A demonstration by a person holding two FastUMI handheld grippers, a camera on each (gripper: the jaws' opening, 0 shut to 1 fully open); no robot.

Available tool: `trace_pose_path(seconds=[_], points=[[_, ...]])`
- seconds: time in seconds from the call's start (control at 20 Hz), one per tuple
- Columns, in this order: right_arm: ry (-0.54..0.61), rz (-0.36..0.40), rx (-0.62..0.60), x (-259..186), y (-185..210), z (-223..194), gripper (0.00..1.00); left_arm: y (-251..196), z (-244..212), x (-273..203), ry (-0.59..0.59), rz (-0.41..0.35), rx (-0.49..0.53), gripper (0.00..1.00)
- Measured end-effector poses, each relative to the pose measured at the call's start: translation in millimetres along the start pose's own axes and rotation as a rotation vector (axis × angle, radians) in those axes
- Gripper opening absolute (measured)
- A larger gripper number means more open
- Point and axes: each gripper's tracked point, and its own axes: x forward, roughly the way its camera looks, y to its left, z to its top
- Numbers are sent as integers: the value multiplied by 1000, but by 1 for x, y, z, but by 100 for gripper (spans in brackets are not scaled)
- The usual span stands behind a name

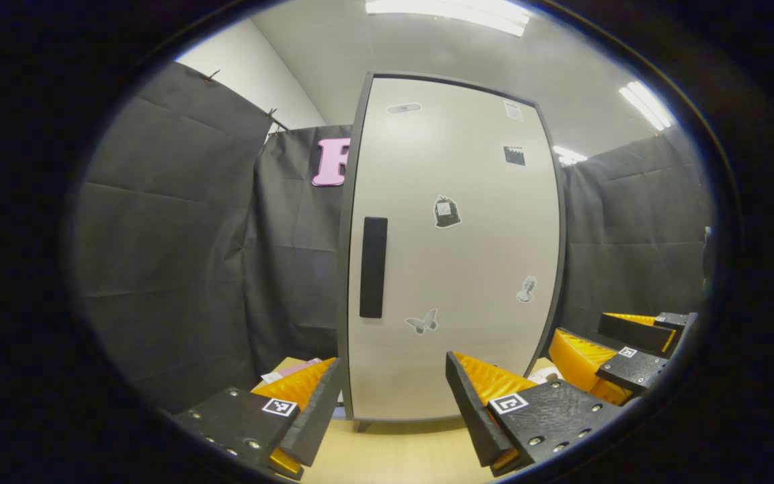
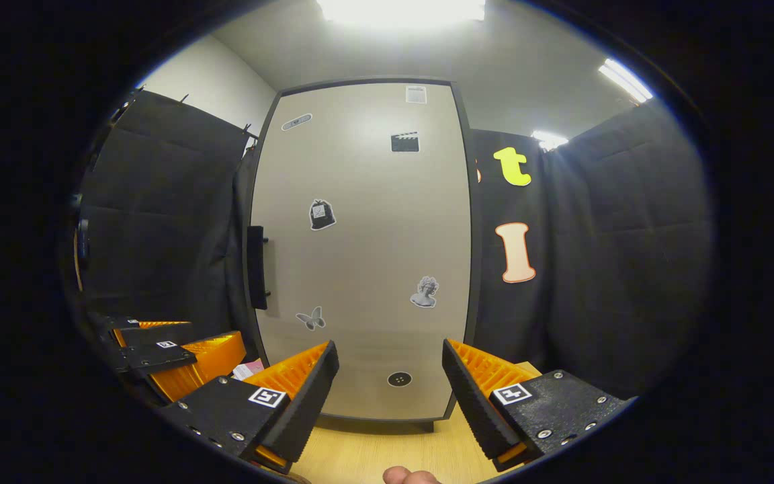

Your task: Open the cabinet door with the right hand, grasp the bottle in the cabinet with the left hand and place it on the coaster, then close the cabinet door with the right hand.

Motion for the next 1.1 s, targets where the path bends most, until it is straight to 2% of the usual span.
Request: trace_pose_path(seconds=[0.15, 0.2, 0.25, 0.4, 0.7, 0.75, 0.85, 0.9, 1.1], points=[[2, 7, -2, 0, 3, -2, 96, 2, -2, -1, -3, 1, 1, 84], [-1, 11, -5, 0, 5, -2, 96, 1, -3, -1, -4, -5, 1, 87], [-8, 11, -13, 0, 5, -1, 96, 0, -5, -1, -2, -7, 3, 83], [-45, 3, -34, -1, 6, 6, 96, 1, -9, 0, 5, 4, 32, 87], [-75, 26, 2, 4, 8, 18, 96, 12, 5, -7, -33, 21, 36, 88], [-62, 17, -2, 6, 7, 15, 96, 16, 4, -10, -37, 26, 43, 88], [-33, 48, 27, 6, 17, 6, 94, 22, -1, -17, -42, 34, 46, 87], [-24, 49, 42, 6, 18, 4, 96, 27, -5, -22, -38, 41, 42, 87], [-23, 72, 41, 14, 30, 7, 96, 45, -22, -48, -30, 64, 17, 88]])
